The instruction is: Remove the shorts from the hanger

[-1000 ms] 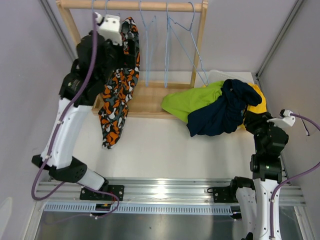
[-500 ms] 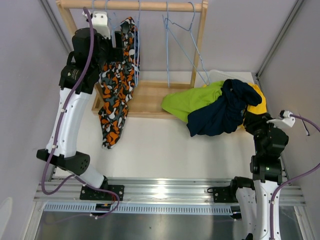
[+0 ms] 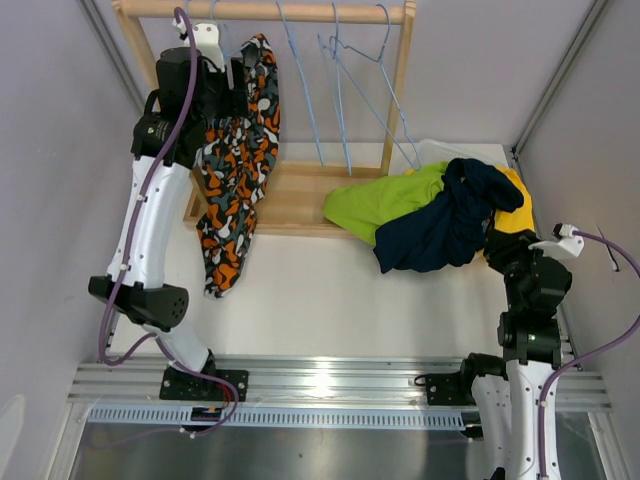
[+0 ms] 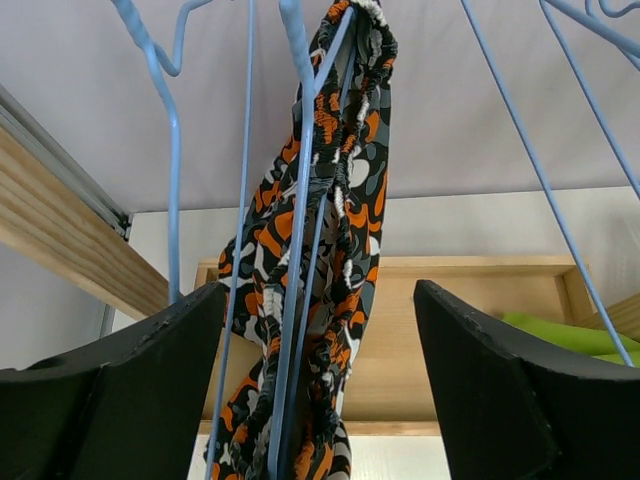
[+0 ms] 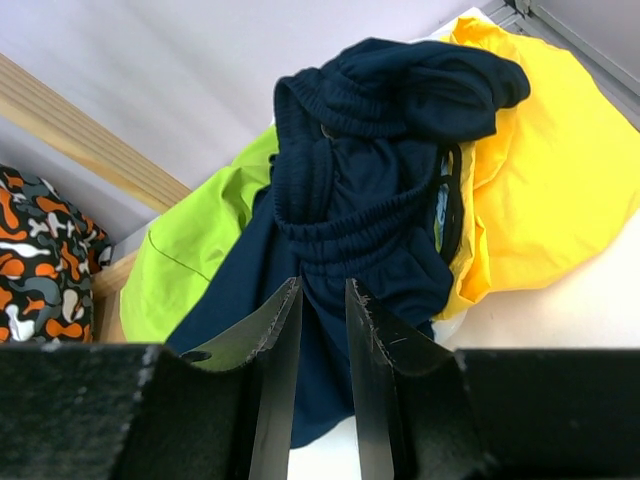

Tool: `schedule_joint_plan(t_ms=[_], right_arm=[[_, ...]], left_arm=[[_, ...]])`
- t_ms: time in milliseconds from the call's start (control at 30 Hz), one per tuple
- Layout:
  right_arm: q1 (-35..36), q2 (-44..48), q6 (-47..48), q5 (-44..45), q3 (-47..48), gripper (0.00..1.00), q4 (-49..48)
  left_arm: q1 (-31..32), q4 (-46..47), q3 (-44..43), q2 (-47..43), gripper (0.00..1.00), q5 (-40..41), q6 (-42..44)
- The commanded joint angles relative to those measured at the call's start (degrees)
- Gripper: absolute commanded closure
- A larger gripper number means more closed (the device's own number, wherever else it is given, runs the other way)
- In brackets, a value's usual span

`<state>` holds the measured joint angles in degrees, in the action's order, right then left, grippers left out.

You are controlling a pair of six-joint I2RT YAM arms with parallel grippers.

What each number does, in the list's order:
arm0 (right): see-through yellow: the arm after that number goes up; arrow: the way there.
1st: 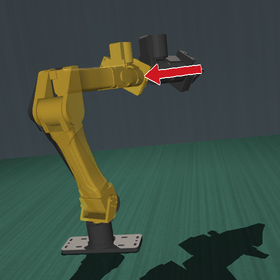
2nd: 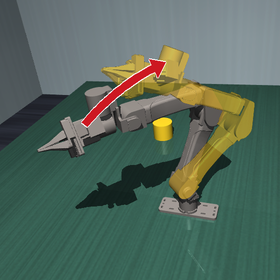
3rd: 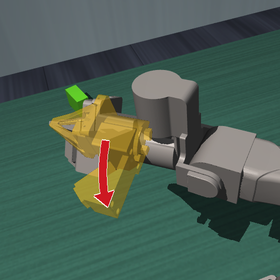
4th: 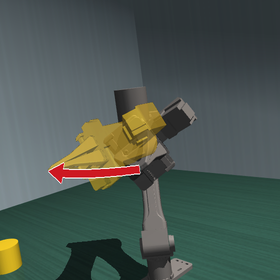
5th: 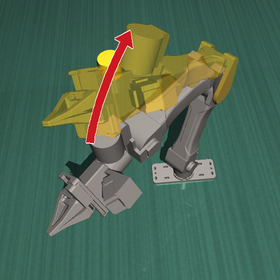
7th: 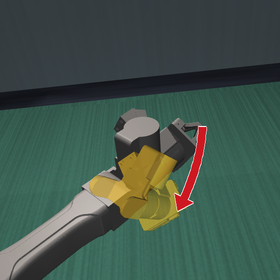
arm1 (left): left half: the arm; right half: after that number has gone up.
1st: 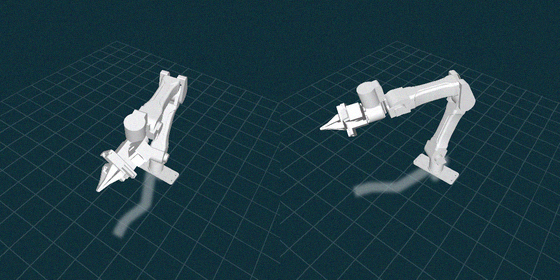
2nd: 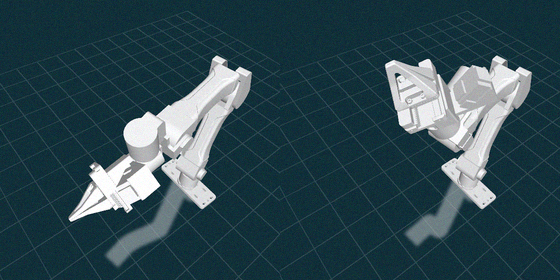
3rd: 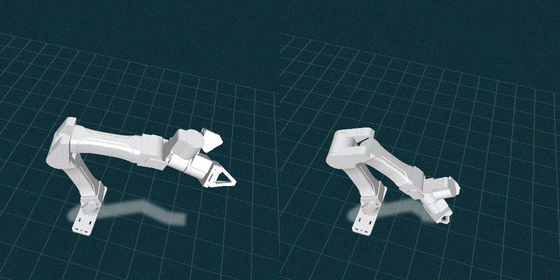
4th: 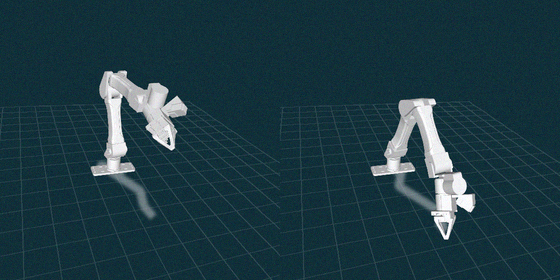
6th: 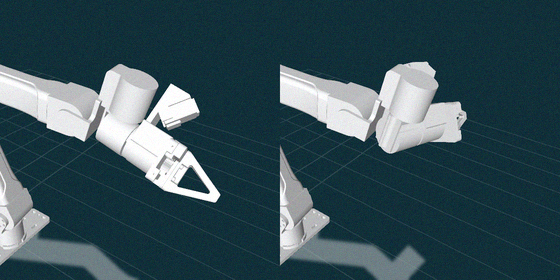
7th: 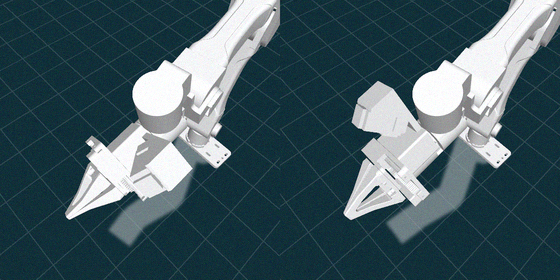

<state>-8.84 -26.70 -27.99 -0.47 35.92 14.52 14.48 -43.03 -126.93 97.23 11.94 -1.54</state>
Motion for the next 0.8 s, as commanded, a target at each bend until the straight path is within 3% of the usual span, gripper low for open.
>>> schedule_joint_plan(t_ms=[0, 167, 267, 300, 333, 400, 633, 767], right_arm=[[0.23, 0.16, 1.44, 0.38, -0.68, 0.7, -1.69], [0.23, -0.28, 1.62, 0.38, -1.55, 0.7, -2.48], [0.23, -0.55, 1.62, 0.38, -1.99, 0.69, -2.92], [0.23, -0.63, 1.71, 0.38, -2.08, 0.7, -2.92], [0.23, -0.64, 1.71, 0.38, -2.17, 0.7, -3.01], [0.23, -0.55, 1.8, 0.38, -2.35, 0.7, -2.84], [0.23, 0.07, 2.06, 0.38, -1.47, 0.7, -2.22], [0.23, 0.07, 2.15, 0.38, 0.29, 0.69, -1.96]], left_arm=[[-0.86, 0.22, -2.7, 1.73, 0.19, -1.57, -1.18], [-1.3, -0.13, -3.93, 3.75, 0.3, -2.89, -1.62], [-1.47, -0.39, -4.89, 4.81, 0.43, -2.98, -1.54], [-1.65, -0.57, -5.16, 5.07, 0.58, -2.98, -1.54], [-1.82, -0.66, -5.77, 5.42, 0.65, -3.15, -1.8], [-2.09, -1.09, -6.57, 6.3, 1.0, -2.9, -1.97], [-1.21, -2.76, -8.59, -0.27, 1.0, -2.89, -2.16], [-0.16, -2.77, -2.64, -9.58, 1.0, -2.27, -1.36]])
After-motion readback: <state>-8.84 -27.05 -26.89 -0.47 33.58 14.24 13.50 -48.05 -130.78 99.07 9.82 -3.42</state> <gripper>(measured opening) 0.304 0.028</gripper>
